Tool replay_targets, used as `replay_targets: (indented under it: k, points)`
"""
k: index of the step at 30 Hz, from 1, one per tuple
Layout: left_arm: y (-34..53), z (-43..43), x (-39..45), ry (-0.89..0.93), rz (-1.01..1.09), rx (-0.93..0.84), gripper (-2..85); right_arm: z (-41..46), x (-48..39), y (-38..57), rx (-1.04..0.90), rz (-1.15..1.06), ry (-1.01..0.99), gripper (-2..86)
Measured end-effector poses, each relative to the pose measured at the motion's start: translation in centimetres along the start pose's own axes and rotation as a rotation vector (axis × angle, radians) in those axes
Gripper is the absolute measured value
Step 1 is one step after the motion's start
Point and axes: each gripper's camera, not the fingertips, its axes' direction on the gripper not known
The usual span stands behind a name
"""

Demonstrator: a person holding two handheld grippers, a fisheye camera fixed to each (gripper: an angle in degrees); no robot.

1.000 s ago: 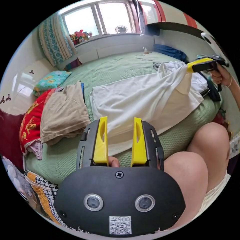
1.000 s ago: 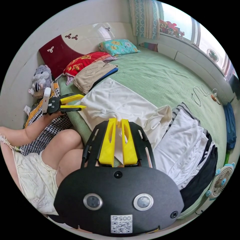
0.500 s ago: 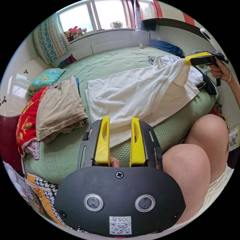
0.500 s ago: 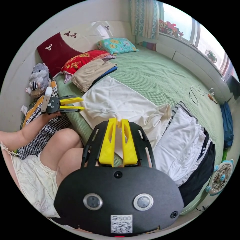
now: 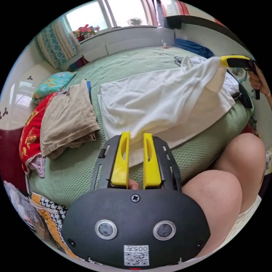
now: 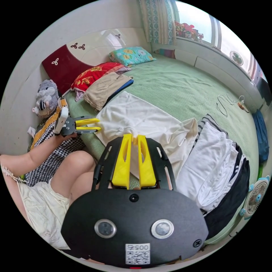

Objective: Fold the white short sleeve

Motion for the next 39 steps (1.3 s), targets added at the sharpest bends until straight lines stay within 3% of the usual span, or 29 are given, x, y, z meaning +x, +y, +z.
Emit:
replay_targets:
  k: [6, 10, 16, 20, 23, 26, 29, 33, 39]
  points:
    - [-2.3, -3.0, -4.5, 0.163, -0.080, 0.106, 1.8, 0.3, 0.6, -0.3, -0.002, 0.004, -0.014, 0.1]
    - [-10.9, -5.1, -9.0, 0.143, -0.089, 0.162, 1.1, -0.2, 2.1, -3.7, 0.025, 0.001, 0.048, -0.3]
    - [-30.9, -4.2, -16.8, 0.034, -0.140, 0.193, 1.2, 1.6, 9.1, -19.5, 0.003, 0.050, 0.298, -0.4]
    - [-37.0, 1.4, -20.7, 0.091, -0.187, 0.073, 1.6, 6.3, 15.8, -28.2, -0.076, 0.290, 0.384, 2.5]
    - [-33.2, 3.4, -22.2, 0.262, -0.243, 0.175, 1.1, 9.9, 17.6, -27.3, -0.049, 0.471, 0.362, 7.9]
    - [-24.8, 1.1, -21.9, 0.354, -0.194, 0.260, 1.2, 11.3, 15.7, -22.4, 0.093, 0.379, 0.239, 10.5]
    - [-14.7, -4.0, -19.8, 0.296, -0.115, 0.271, 3.2, 8.8, 10.6, -12.7, 0.193, 0.218, 0.143, 12.2]
    - [-3.9, -8.6, -18.5, 0.309, -0.227, 0.291, 6.5, 2.3, 3.0, 1.3, 0.246, 0.154, 0.258, 14.3]
    - [5.1, -6.9, -16.1, 0.312, -0.416, 0.221, 13.1, 0.9, -2.2, 12.8, 0.208, 0.344, 0.360, 14.8]
